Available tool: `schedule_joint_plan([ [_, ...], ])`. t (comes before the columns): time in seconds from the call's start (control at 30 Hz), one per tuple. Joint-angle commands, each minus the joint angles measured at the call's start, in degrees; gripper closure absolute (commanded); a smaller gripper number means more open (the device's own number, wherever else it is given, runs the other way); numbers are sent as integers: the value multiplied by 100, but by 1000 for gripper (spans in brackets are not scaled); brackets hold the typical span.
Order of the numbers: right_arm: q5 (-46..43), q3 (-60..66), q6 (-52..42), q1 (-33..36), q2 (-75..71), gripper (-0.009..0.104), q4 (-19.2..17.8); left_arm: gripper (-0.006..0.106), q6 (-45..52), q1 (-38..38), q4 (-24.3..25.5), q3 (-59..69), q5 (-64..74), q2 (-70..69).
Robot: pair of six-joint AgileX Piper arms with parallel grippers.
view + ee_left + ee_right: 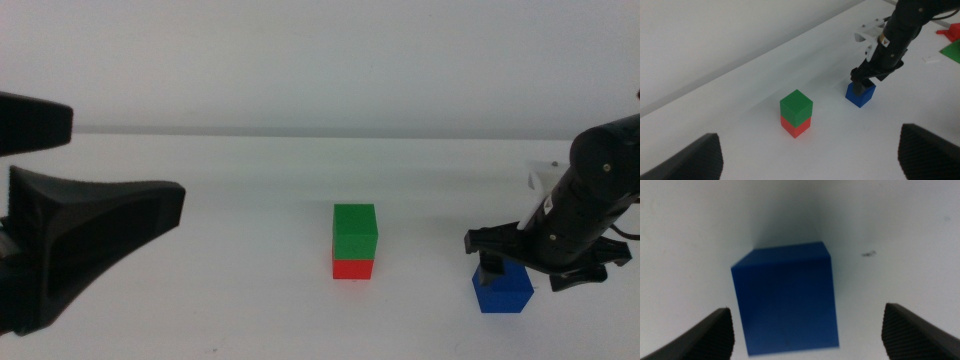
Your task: Stack red cubes first, then green, then blue cubes in a specific spot.
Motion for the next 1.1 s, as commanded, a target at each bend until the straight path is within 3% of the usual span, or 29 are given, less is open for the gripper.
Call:
schedule_joint_plan([
  [0.0, -186, -42, -89, -48, 113, 18, -83, 7, -9, 13, 6, 38, -85, -25],
  [0.3, -505, -42, -117, -48, 441, 24, -129, 7, -9, 13, 6, 38, -85, -25],
  [0.5, -720, -42, -117, -48, 629, 35, -229, 7, -9, 13, 6, 38, -85, -25],
  [0.57, -806, -42, -117, -38, 667, 43, -273, 7, -9, 13, 6, 38, -85, -25],
  [0.7, -829, -67, -61, 57, 654, 78, -275, 7, -9, 13, 6, 38, -85, -25],
  [0.77, -518, -229, 137, 162, 443, 87, -309, 7, -9, 13, 6, 38, -85, -25],
  [1.07, 1835, -2721, 1356, 1363, 149, 87, -884, 7, -9, 13, 22, 38, -85, -25],
])
